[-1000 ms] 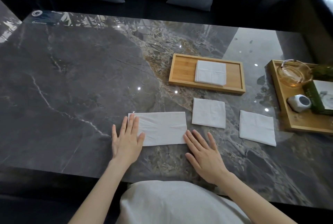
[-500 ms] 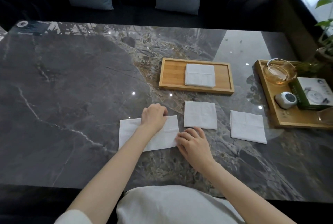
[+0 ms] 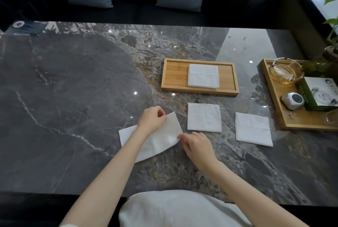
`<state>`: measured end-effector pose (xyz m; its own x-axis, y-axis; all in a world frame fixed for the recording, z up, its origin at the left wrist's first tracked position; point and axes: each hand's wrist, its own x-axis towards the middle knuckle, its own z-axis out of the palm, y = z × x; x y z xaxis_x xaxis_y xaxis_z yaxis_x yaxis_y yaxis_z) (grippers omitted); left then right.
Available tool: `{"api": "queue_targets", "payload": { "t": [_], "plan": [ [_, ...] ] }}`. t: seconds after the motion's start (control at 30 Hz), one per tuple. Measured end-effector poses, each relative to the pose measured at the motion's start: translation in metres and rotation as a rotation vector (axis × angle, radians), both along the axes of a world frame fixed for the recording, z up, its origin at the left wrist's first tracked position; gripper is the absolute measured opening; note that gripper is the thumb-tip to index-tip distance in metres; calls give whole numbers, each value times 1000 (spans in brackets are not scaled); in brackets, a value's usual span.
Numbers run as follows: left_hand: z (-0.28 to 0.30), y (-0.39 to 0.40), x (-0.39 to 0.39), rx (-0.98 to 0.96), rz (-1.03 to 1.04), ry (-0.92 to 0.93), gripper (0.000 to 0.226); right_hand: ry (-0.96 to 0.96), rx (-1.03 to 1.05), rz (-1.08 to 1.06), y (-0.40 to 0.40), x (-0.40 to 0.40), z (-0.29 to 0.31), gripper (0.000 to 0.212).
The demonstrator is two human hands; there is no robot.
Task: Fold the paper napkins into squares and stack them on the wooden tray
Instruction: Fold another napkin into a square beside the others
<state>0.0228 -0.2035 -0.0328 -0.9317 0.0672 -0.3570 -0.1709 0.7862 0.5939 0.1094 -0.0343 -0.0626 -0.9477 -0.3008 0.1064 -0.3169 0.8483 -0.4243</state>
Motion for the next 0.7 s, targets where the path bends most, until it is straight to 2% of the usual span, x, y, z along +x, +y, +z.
{"api": "queue_targets", "payload": {
  "t": [0.17,0.27,0.37,0.43,0.53,0.67,0.7],
  "plan": [
    [17,-21,-7,239,164,-13,7,-80,-123,-31,-10,-28,30,17],
    [33,-33,-14,457,291,-24,19,-158,-306,-110,-19,-50,54,20],
    [54,-44,-19,586,353,79,19,-229,-554,-219,-27,-72,75,17],
    [70,-50,-20,666,352,141,12,-232,-719,-241,-31,-83,90,28],
    [91,-56,-14,748,361,221,20,-275,-858,-202,-34,-92,111,43],
    [100,-62,14,741,349,314,23,-336,-887,-106,-32,-84,125,14],
    [97,-64,24,727,338,313,23,-347,-879,-71,-30,-79,123,12]
  ]
}}
